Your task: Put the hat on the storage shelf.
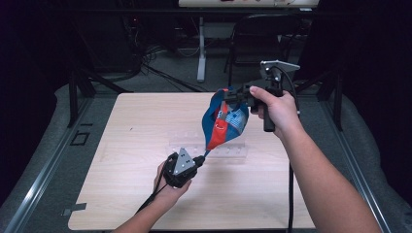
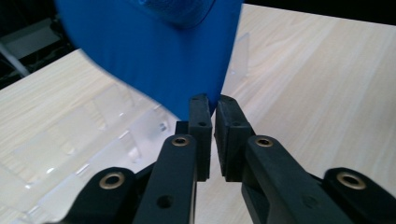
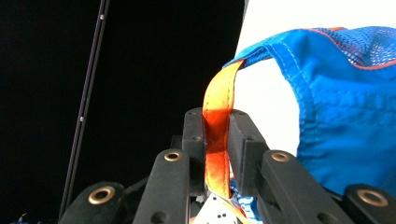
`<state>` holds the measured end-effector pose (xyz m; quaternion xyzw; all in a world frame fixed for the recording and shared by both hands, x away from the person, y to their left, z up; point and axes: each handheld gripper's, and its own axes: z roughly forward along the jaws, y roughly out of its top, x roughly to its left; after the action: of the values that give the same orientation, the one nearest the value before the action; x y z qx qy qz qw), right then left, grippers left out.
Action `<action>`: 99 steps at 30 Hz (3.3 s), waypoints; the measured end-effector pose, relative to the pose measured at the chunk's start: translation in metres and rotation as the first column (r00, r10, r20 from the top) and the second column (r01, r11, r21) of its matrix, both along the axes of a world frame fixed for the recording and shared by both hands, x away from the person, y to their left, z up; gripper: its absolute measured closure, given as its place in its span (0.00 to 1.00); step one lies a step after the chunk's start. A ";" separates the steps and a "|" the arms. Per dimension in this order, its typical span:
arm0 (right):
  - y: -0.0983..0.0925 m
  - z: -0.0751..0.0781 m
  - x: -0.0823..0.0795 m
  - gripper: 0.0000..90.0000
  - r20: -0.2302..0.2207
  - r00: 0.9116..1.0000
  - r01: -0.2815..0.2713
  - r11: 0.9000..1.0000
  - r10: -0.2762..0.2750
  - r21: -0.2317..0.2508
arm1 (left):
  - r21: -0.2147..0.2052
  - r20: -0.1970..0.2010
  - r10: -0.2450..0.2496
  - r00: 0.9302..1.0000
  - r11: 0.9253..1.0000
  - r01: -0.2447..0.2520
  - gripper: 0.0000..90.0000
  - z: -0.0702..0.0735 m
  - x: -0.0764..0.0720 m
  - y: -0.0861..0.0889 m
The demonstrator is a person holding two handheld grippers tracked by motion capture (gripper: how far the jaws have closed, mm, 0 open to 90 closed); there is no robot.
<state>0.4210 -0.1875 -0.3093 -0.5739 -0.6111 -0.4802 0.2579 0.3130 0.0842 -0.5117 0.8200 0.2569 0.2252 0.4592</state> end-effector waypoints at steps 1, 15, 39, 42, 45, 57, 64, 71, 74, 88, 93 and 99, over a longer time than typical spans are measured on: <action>0.000 0.000 0.000 0.87 0.000 1.000 0.000 1.000 0.000 0.000 | 0.000 0.000 0.000 1.000 1.000 0.000 0.97 0.000 0.000 0.000; 0.005 -0.014 0.006 0.87 -0.015 1.000 -0.002 1.000 0.001 -0.027 | -0.026 -0.006 0.009 1.000 1.000 -0.010 0.98 -0.001 0.012 0.005; 0.007 -0.036 0.012 0.87 -0.049 0.999 -0.008 0.999 0.007 -0.031 | -0.018 -0.067 0.011 0.998 1.000 -0.012 0.98 -0.017 0.024 0.015; 0.006 -0.040 0.012 0.87 -0.054 0.999 -0.007 0.999 0.005 -0.032 | -0.008 -0.074 0.014 0.997 1.000 -0.014 0.97 -0.020 0.024 0.014; 0.005 -0.042 0.012 0.87 -0.058 0.998 -0.003 0.999 0.001 -0.035 | -0.005 -0.075 0.015 0.997 1.000 -0.016 0.97 -0.020 0.024 0.014; 0.002 -0.063 0.015 0.87 -0.084 0.996 0.007 0.996 -0.015 -0.086 | 0.003 -0.097 0.025 0.995 1.000 -0.025 0.97 -0.029 0.026 0.016; 0.000 -0.067 0.016 0.87 -0.087 0.996 0.029 0.996 -0.036 -0.086 | -0.002 -0.099 0.039 0.994 0.999 -0.039 0.96 -0.028 0.026 0.018; -0.004 -0.071 0.016 0.87 -0.081 0.995 0.054 0.993 -0.063 -0.109 | -0.026 -0.095 0.045 0.994 0.999 -0.048 0.88 -0.026 0.023 0.020; -0.007 -0.074 0.017 0.87 -0.083 0.994 0.066 0.991 -0.075 -0.115 | -0.031 -0.099 0.043 0.994 0.998 -0.046 0.86 -0.025 0.022 0.021; -0.011 -0.084 0.020 0.86 -0.086 0.992 0.077 0.987 -0.089 -0.139 | -0.074 -0.133 0.027 0.991 0.997 -0.037 0.69 -0.024 0.023 0.026; -0.013 -0.088 0.021 0.86 -0.088 0.992 0.082 0.986 -0.095 -0.143 | -0.087 -0.157 0.029 0.987 0.995 -0.043 0.63 -0.024 0.024 0.028; -0.020 -0.098 0.021 0.80 -0.092 0.988 0.106 0.983 -0.120 -0.152 | -0.090 -0.163 0.044 0.986 0.994 -0.060 0.58 -0.022 0.025 0.030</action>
<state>0.4418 -0.2071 -0.4077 -0.6485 -0.5974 -0.4184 0.2179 0.3378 0.1144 -0.5342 0.8060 0.3249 0.1578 0.4690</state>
